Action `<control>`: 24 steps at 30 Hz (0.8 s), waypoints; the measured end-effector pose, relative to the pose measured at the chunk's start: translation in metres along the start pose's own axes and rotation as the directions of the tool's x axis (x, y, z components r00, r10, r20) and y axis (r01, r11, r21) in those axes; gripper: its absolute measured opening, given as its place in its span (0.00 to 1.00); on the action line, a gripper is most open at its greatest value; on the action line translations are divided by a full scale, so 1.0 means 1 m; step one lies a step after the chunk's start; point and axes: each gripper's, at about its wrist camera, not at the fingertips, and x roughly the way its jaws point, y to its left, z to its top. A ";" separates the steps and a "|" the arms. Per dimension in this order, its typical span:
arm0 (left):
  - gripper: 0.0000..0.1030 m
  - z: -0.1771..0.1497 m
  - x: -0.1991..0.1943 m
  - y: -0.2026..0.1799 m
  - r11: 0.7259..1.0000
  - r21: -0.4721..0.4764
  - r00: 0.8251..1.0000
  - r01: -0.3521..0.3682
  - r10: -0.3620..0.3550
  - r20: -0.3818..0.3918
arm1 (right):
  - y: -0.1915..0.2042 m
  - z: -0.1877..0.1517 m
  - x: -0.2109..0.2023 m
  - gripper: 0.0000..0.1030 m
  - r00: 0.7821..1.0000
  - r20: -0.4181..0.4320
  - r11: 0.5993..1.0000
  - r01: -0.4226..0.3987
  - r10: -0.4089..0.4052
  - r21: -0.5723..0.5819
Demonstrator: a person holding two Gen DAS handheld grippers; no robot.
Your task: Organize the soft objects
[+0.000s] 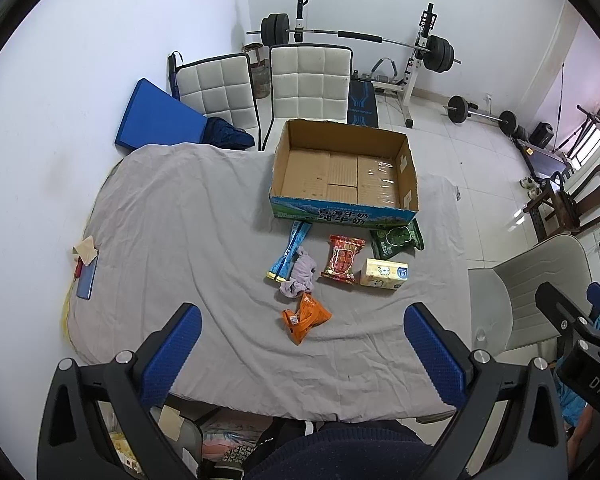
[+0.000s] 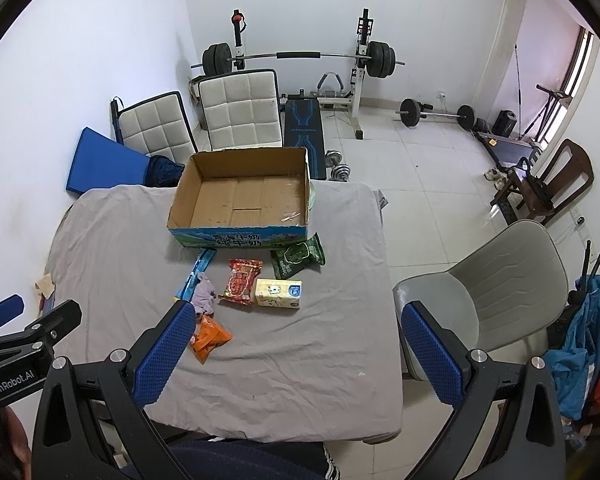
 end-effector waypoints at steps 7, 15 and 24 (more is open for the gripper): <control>1.00 0.024 0.044 0.021 0.997 -0.058 0.999 -0.041 0.041 -0.001 | -0.013 0.010 0.057 1.00 0.997 -0.066 0.999 -0.035 0.035 0.003; 1.00 0.018 0.195 0.041 0.992 -0.054 0.967 -0.117 0.102 -0.236 | -0.010 0.008 0.220 1.00 0.953 -0.301 0.999 -0.042 0.042 0.007; 1.00 -0.023 0.295 0.041 0.989 -0.076 0.897 -0.124 0.079 -0.434 | 0.052 -0.016 0.382 1.00 0.900 -0.421 0.873 -0.115 -0.110 -0.475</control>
